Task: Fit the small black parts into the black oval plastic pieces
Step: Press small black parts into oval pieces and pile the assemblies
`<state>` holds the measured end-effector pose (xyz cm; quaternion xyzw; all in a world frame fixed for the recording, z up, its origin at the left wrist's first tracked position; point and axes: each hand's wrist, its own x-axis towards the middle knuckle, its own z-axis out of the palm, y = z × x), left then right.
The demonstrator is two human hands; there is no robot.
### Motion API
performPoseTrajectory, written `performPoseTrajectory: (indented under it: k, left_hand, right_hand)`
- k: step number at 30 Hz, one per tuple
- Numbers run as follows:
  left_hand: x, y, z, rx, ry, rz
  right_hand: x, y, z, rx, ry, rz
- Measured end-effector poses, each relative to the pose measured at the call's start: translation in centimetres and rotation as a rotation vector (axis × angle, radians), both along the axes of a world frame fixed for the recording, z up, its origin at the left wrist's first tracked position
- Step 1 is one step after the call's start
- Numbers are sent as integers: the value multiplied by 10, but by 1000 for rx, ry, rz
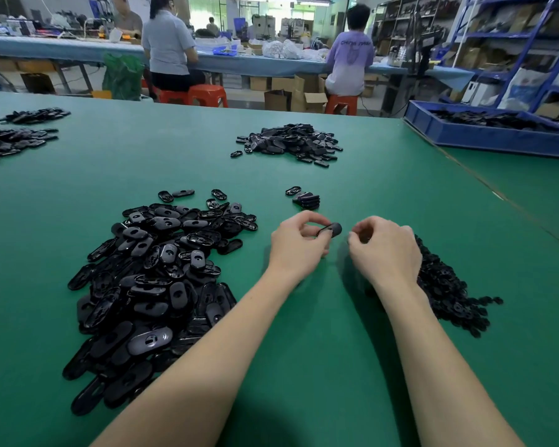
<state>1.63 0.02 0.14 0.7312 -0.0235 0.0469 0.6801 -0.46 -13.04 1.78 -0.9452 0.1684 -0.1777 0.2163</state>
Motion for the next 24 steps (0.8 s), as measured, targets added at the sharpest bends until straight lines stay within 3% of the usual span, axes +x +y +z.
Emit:
performPoseTrajectory:
  k: [5, 24]
  left_hand:
    - [0, 5, -1, 66, 32, 0]
    - [10, 11, -5, -88, 120, -53]
  right_hand:
    - [-2, -5, -6, -140, 95, -55]
    - [4, -12, -10, -69, 49, -40]
